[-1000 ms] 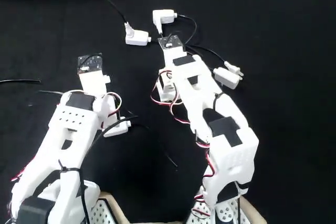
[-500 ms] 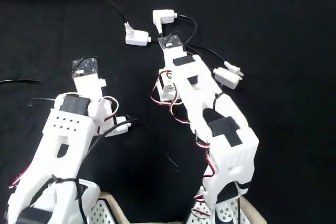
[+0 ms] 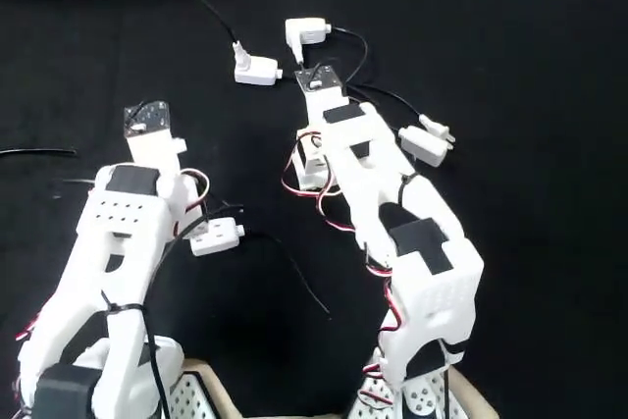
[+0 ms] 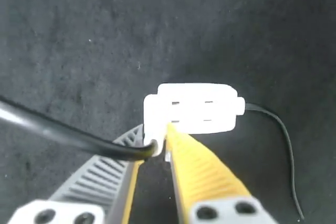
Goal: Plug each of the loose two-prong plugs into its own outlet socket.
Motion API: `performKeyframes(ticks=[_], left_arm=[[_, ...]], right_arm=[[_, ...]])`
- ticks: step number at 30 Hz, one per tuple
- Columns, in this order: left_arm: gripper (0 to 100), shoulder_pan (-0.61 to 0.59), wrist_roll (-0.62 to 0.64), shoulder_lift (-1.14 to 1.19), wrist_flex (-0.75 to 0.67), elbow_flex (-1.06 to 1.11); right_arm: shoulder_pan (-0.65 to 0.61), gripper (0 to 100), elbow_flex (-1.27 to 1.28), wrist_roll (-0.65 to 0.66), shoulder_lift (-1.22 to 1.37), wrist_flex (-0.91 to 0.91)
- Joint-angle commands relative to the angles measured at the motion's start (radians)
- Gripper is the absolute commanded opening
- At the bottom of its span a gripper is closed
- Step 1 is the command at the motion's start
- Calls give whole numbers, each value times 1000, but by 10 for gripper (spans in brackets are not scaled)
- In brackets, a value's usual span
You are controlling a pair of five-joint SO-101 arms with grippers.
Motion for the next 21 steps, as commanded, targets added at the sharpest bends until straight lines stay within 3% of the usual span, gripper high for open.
performKeyframes(ticks=[1,12,21], left_arm=[[31,-4,-3,3,-5,-45],[31,107,51,3,-3,-45],[31,68,63,3,-9,-27]], right_arm=[[8,374,-33,-6,-5,3],[8,374,-33,-6,-5,3],[8,374,-33,-6,-5,3]])
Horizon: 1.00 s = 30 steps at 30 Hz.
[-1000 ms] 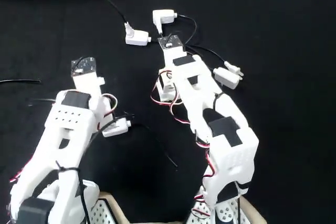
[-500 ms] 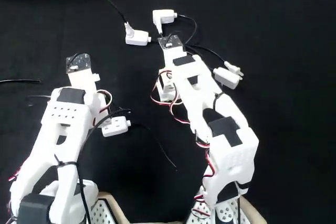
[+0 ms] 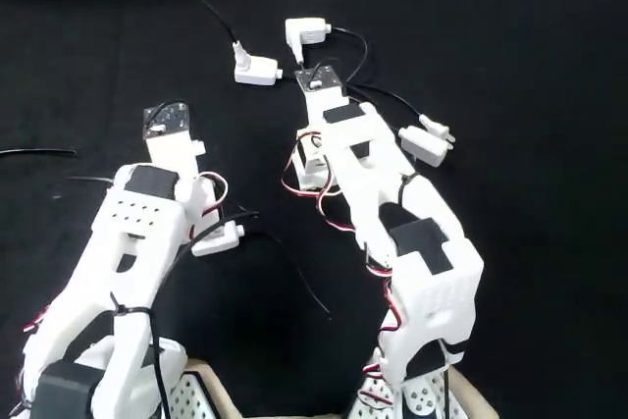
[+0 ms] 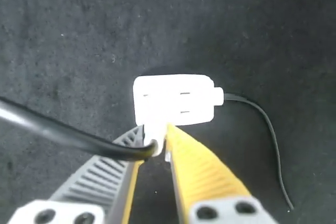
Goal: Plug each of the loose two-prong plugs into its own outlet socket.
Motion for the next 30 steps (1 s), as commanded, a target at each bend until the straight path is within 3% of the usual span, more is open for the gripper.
performKeyframes(ticks=[1,24,30], left_arm=[[31,-27,6,-6,-8,-22],[31,-38,18,2,-14,51],[31,-27,72,-8,-186,203]], right_arm=[[8,374,-33,-6,-5,3],[8,374,-33,-6,-5,3],[8,374,-33,-6,-5,3]])
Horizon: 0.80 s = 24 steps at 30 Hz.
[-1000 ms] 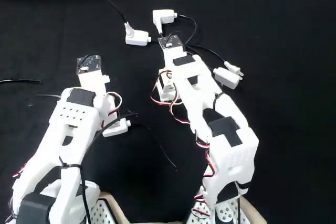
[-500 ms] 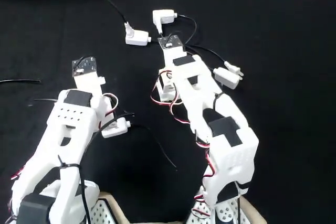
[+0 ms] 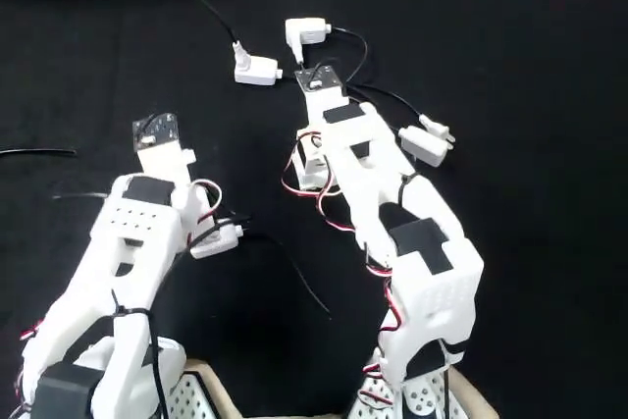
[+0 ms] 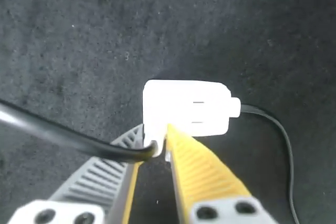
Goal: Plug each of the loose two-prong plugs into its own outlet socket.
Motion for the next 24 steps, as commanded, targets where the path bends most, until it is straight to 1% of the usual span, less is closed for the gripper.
performKeyframes(ticks=[1,4,7,13,14,17,21,24], left_arm=[[31,10,23,-6,-121,119],[30,16,25,-6,-152,151],[30,10,54,3,-153,145],[30,18,55,26,-155,165],[30,19,48,37,-155,159],[30,10,-31,64,-155,130],[28,-8,-63,71,-146,81],[32,-7,-150,71,-132,70]], right_arm=[[8,374,-33,-6,-5,3],[8,374,-33,-6,-5,3],[8,374,-33,-6,-5,3],[8,374,-31,-6,-5,3],[8,374,-31,-6,-5,3],[8,374,-31,-6,-5,3],[8,374,-31,-6,-5,3],[8,374,-31,-6,-5,3]])
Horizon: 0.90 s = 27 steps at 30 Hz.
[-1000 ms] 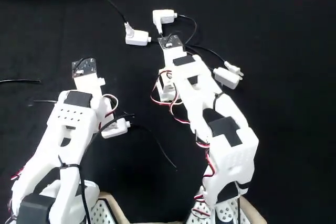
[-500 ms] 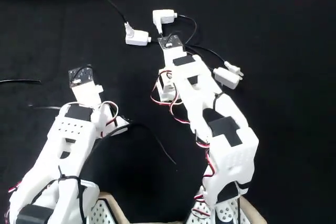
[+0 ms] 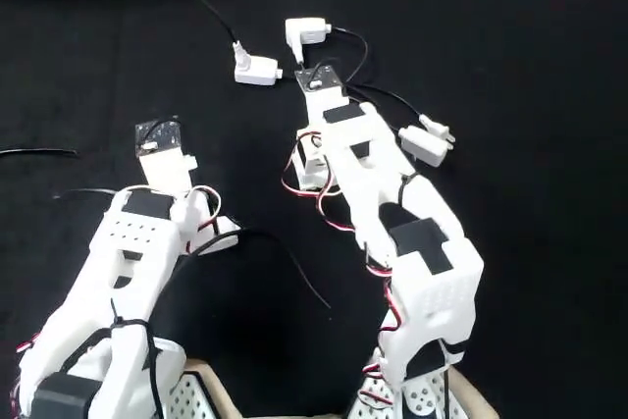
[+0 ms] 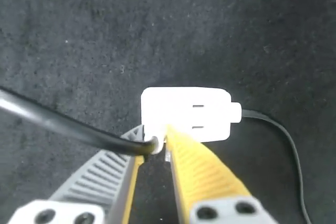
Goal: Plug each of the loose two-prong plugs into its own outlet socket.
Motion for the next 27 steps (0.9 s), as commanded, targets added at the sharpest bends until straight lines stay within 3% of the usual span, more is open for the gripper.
performKeyframes(ticks=[1,5,13,20,27], left_arm=[[33,-7,-117,25,15,-39],[34,-8,-184,25,15,-58],[37,-8,-195,35,11,-36],[211,-8,-195,35,20,-47],[234,-16,-244,29,18,-39]], right_arm=[[8,374,-31,-6,-7,3],[-2,374,-31,-5,-7,3],[-18,374,-31,35,-7,14],[-18,374,-31,37,-7,15],[-18,374,-31,37,-7,15]])
